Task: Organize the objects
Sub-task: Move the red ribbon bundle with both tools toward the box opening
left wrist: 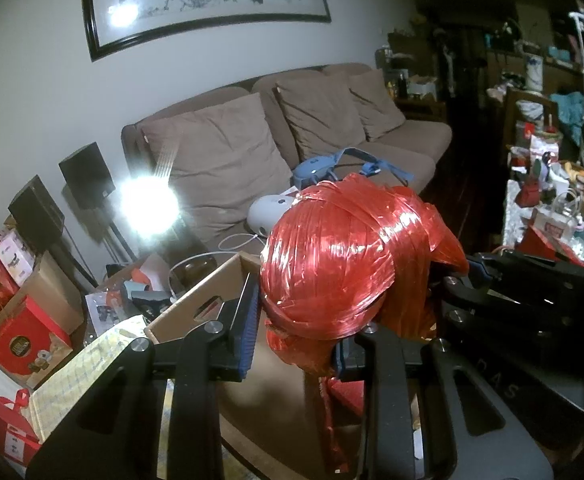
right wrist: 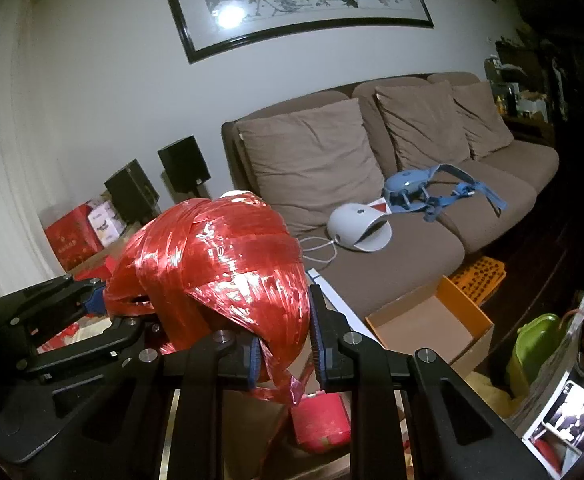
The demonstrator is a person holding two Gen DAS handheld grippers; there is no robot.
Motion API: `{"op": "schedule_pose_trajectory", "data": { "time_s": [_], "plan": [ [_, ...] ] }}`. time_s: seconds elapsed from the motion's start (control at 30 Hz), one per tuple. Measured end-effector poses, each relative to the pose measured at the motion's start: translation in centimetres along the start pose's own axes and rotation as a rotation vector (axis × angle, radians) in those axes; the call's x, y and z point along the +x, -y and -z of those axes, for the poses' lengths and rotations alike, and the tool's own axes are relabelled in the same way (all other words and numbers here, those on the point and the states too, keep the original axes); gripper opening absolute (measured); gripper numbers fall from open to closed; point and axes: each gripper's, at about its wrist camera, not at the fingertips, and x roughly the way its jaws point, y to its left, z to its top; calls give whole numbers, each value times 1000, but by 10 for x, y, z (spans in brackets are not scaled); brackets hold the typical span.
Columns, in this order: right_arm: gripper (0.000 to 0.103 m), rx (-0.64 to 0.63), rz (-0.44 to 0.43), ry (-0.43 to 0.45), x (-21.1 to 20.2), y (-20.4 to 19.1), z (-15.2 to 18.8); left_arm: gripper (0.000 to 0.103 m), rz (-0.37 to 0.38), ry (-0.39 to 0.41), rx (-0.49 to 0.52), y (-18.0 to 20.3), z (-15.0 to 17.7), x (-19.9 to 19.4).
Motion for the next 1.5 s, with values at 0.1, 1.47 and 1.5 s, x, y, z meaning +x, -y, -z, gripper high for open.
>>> {"op": "schedule_pose_trajectory", "data": {
  "time_s": [0.1, 1.47, 1.5],
  "plan": [
    [19, -9, -15, -1, 2, 1, 1, 26, -4, 12, -12, -1, -1, 0],
    [19, 2, 5, -78, 39, 13, 16, 24, -25, -59, -61, -4, 18, 41],
    [19, 4, 3, -81, 41, 14, 17, 24, -27, -63, -61, -4, 19, 42]
  ]
}}
